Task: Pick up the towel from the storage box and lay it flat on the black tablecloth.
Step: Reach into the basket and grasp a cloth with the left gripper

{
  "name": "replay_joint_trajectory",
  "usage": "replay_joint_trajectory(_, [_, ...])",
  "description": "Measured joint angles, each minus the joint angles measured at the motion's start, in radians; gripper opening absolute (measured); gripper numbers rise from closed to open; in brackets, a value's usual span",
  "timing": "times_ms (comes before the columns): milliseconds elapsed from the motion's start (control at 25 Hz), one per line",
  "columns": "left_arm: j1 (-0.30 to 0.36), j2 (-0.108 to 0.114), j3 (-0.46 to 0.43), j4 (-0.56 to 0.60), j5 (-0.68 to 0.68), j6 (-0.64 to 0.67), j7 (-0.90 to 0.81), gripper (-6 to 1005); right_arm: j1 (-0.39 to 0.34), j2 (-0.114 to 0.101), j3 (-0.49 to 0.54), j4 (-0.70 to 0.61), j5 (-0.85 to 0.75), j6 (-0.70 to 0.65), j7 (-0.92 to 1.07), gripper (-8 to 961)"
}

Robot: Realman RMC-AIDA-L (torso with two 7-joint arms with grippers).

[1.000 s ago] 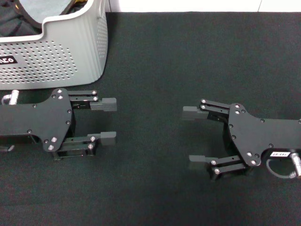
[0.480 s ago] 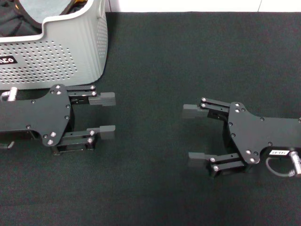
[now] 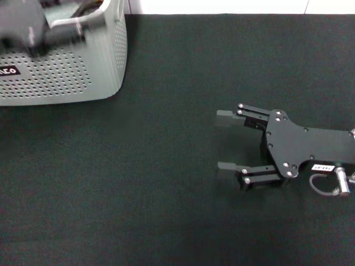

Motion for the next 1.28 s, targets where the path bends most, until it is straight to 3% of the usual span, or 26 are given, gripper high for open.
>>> replay_joint_trajectory(160, [0.008, -0.049, 0.007, 0.352, 0.144, -0.256, -0.199, 595, -0.010, 0.002, 0.014, 0.001, 0.000, 0.035, -0.001, 882])
replay_joint_trajectory(280, [0.001, -0.052, 0.067, 0.503, 0.336, -0.458, -0.344, 595, -0.020, 0.009, 0.024, 0.001, 0.000, 0.062, -0.003, 882])
replay_joint_trajectory(480, [-0.067, -0.048, 0.194, 0.572, 0.782, -0.643, -0.550, 596, -0.039, 0.014, 0.050, 0.001, -0.001, 0.090, -0.006, 881])
replay_joint_trajectory(560, [-0.099, -0.050, 0.279, 0.559, 1.042, -0.706, -0.667, 596, -0.041, 0.017, 0.051, 0.002, 0.000, 0.099, -0.006, 881])
replay_joint_trajectory(680, [-0.120, -0.047, 0.350, 0.518, 1.236, -0.733, -0.737, 594, -0.042, 0.019, 0.051, 0.000, 0.000, 0.110, -0.006, 881])
replay_joint_trajectory(1120, [-0.137, -0.028, 0.367, 0.378, 1.239, -0.843, -0.719, 588, -0.049, 0.026, 0.050, 0.002, -0.006, 0.135, -0.005, 879])
replay_joint_trajectory(1280, [-0.147, -0.010, 0.362, 0.292, 1.229, -0.907, -0.706, 588, -0.057, 0.032, 0.050, 0.002, -0.006, 0.139, -0.005, 879])
